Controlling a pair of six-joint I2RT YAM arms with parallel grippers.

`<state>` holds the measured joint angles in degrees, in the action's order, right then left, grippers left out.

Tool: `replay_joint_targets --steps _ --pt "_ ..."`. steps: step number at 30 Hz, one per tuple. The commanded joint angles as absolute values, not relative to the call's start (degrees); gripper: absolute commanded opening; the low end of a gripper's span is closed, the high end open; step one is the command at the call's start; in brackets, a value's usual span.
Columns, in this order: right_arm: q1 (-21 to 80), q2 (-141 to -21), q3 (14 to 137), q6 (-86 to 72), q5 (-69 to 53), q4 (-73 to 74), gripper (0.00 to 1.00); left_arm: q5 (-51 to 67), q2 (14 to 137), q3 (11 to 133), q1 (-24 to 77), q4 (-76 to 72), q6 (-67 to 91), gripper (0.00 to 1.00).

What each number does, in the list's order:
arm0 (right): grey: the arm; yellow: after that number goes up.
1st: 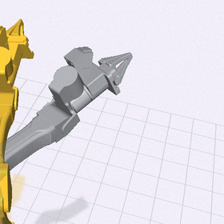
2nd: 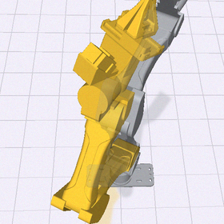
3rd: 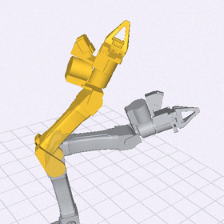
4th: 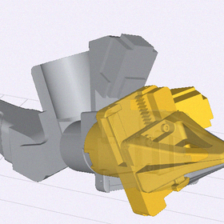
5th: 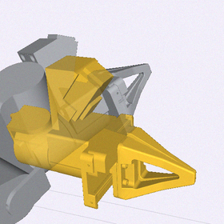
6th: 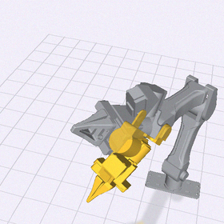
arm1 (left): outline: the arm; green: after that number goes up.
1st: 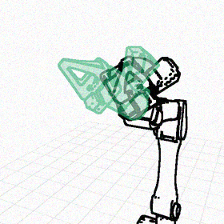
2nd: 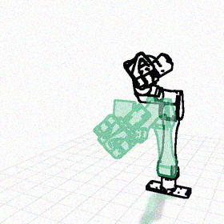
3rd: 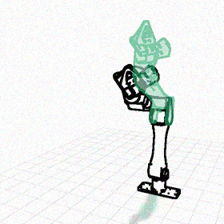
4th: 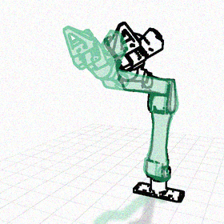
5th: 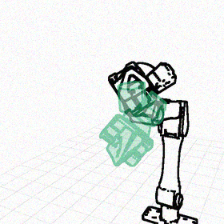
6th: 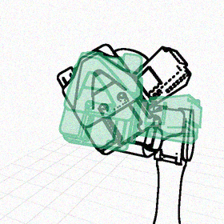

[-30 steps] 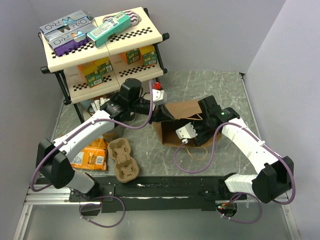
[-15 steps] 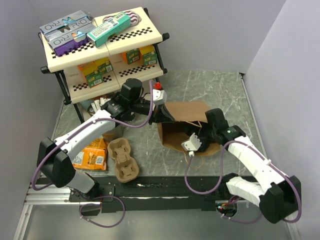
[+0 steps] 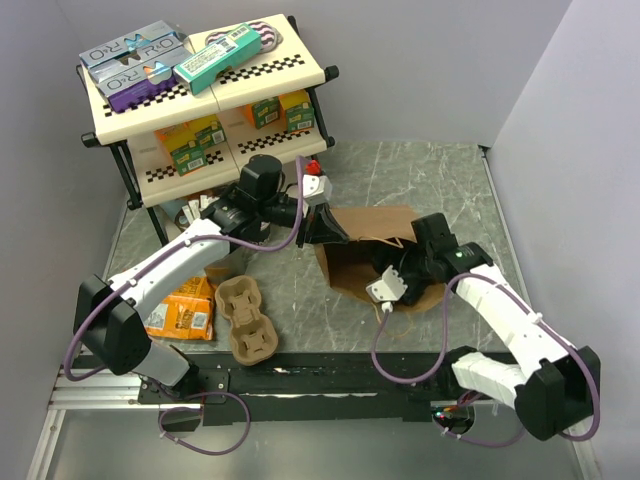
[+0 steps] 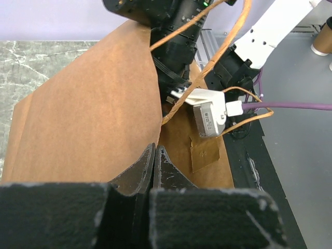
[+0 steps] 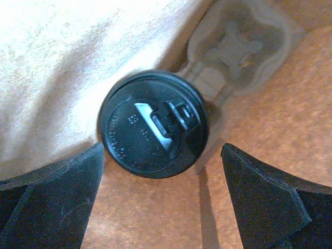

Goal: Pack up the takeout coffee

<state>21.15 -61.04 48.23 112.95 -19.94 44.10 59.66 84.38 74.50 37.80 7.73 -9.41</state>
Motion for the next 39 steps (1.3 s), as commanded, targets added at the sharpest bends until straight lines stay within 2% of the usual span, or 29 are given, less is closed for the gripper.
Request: replay_joint_targets --steps 1,8,14,18,19,23,29,35,39 --pt "20.8 -63.9 51.3 125.6 -18.6 50.4 1.0 62.7 83.9 75.0 37.9 4.2 -7.3 0.01" --pt "21.0 -66.9 53.4 117.3 -19.3 47.0 0.95 62.7 84.5 74.9 37.8 2.5 -4.9 0.01" --pt "21.0 -68.6 55.0 112.7 -20.2 47.6 0.85 62.8 85.0 75.1 37.8 2.2 -4.0 0.01" --pt "21.0 -68.3 55.3 109.0 -23.3 46.8 0.83 63.0 85.3 75.1 37.7 1.9 -3.2 0.01" --pt "21.0 -68.5 55.9 105.9 -23.9 46.9 0.84 63.1 85.3 75.0 37.7 1.8 -3.0 0.01" --pt "20.9 -70.4 59.3 102.0 -26.5 49.7 0.99 63.4 85.4 74.7 37.7 0.7 -1.8 0.01" --pt "21.6 -70.2 55.2 106.1 -24.7 46.2 1.0 63.9 86.1 74.9 37.7 -2.3 1.8 0.01" --pt "23.4 -74.8 56.6 105.4 -22.7 45.4 1.0 64.4 86.7 74.9 37.5 -3.4 3.5 0.01" --pt "24.4 -76.0 54.7 104.6 -21.5 39.1 1.0 64.5 87.0 74.9 37.5 -4.0 4.3 0.01"
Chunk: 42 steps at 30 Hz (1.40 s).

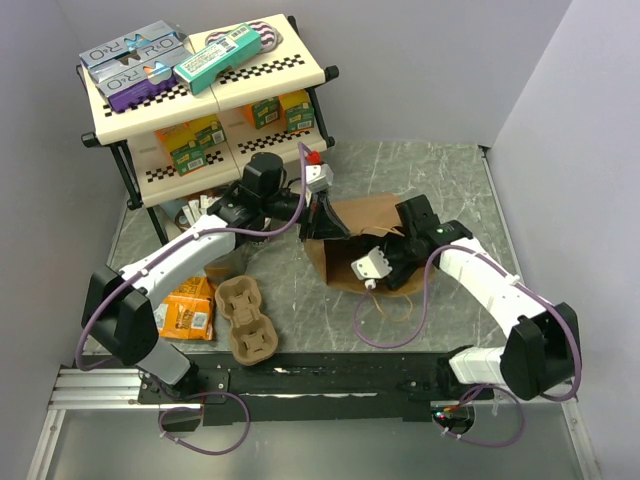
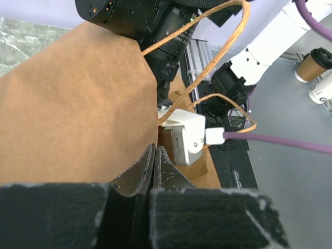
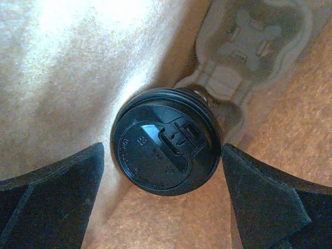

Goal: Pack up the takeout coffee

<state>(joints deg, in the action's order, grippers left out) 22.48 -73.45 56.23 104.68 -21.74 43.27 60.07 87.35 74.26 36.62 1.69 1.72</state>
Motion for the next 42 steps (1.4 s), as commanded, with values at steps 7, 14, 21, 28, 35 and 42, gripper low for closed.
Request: replay_joint_targets --steps 7,14,21,28,35,42 --pt "25.7 -76.2 55.1 100.5 -22.1 35.0 0.78 64.2 86.7 74.5 37.5 -4.2 4.4 0.01" --pt "25.6 -73.0 57.1 96.2 -24.7 37.3 0.58 63.5 86.3 74.3 37.4 -3.1 3.3 0.01" --pt "24.5 -72.6 61.6 87.3 -26.6 42.1 0.47 63.7 85.7 73.7 37.4 -2.4 1.9 0.01" --pt "23.2 -73.7 64.0 79.8 -27.1 43.4 0.49 64.5 85.4 73.6 37.4 -0.2 -2.8 0.01" --pt "22.5 -71.8 63.0 80.5 -28.0 45.6 0.85 64.6 85.4 73.7 37.4 1.8 -4.1 0.01" --pt "22.6 -67.2 55.6 88.4 -24.4 42.8 1.0 64.7 85.5 73.7 37.4 1.5 -4.1 0.01"
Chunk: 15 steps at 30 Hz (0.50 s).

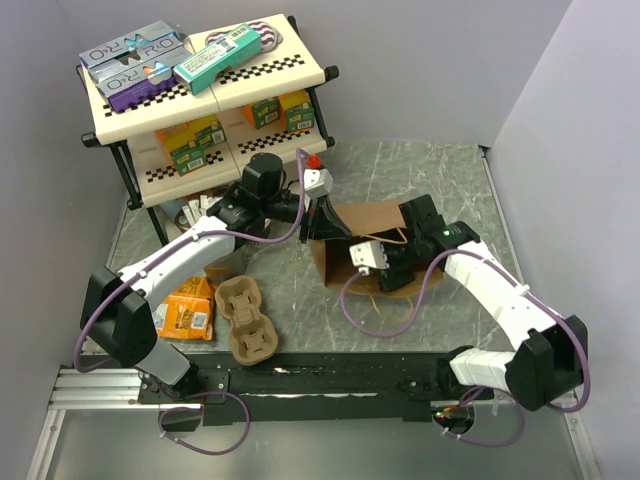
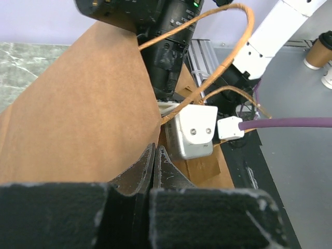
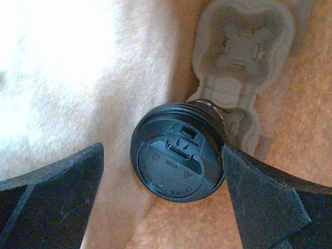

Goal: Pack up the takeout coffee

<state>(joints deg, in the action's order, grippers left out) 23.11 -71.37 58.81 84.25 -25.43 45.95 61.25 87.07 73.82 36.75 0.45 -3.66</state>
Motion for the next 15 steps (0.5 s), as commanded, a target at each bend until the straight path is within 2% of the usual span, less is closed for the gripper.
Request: replay_joint_targets --steps 1,7,12,15 --pt "22.6 -66.2 54.7 91.3 -24.1 42.5 1.0 64.8 85.5 73.7 37.4 1.5 -3.9 0.01" --pt "22.6 -62.7 45.2 103.3 -20.8 35.3 1.0 66.0 86.2 73.9 37.1 0.4 -1.2 0.01" --pt "22.7 -62.8 42.6 110.6 -18.6 32.5 1.0 68.6 87.0 73.4 36.1 -4.4 4.8 0.01" --pt "23.2 -63.2 39.3 112.1 -16.0 23.6 1.0 69.8 87.8 73.3 36.0 -5.4 6.4 0.01"
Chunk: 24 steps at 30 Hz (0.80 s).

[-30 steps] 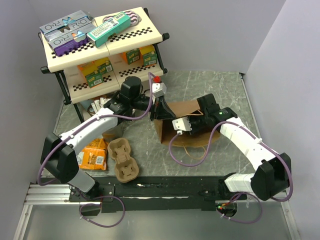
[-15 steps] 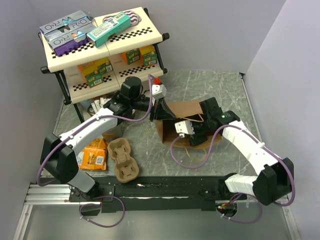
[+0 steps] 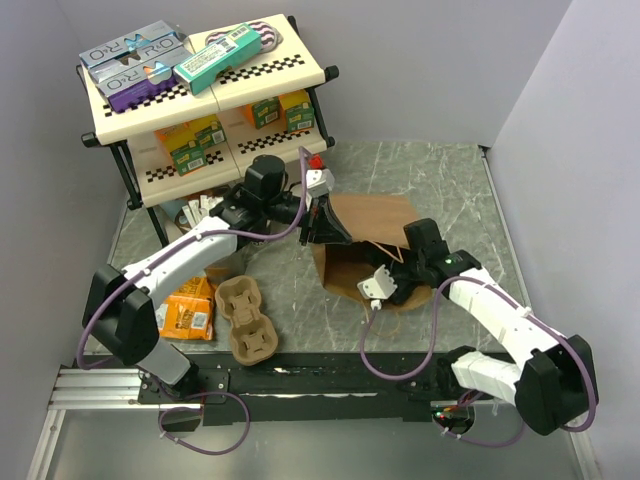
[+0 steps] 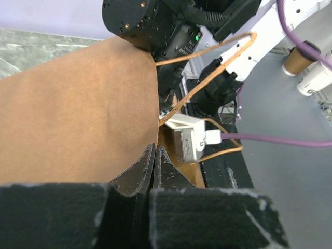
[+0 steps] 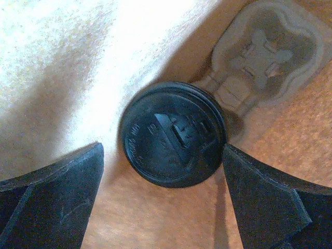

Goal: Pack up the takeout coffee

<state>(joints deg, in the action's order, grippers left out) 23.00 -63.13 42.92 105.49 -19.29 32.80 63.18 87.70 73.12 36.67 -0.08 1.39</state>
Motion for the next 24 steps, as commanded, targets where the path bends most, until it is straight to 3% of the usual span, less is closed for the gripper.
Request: replay_joint_targets --steps 1,6,10,16,24 --pt "23.4 -63.8 37.5 111.8 -15.2 16.9 1.0 70.1 88.1 73.5 36.0 -5.5 7.0 0.01" --pt "23.8 -68.2 40.2 104.5 -12.7 6.2 1.0 71.3 89.6 73.7 35.9 -7.1 10.8 0.01" --pt "24.0 -68.6 51.0 94.5 -15.6 19.0 1.0 72.2 91.2 75.4 34.6 -6.9 14.8 0.01" --pt "24.4 -62.8 59.1 91.9 -21.6 34.2 1.0 73.6 91.9 73.9 31.7 -24.1 35.8 0.01" --pt "26.8 -63.4 68.5 83.4 -20.0 54.0 1.0 75.1 95.5 81.2 31.3 -8.9 34.0 0.01"
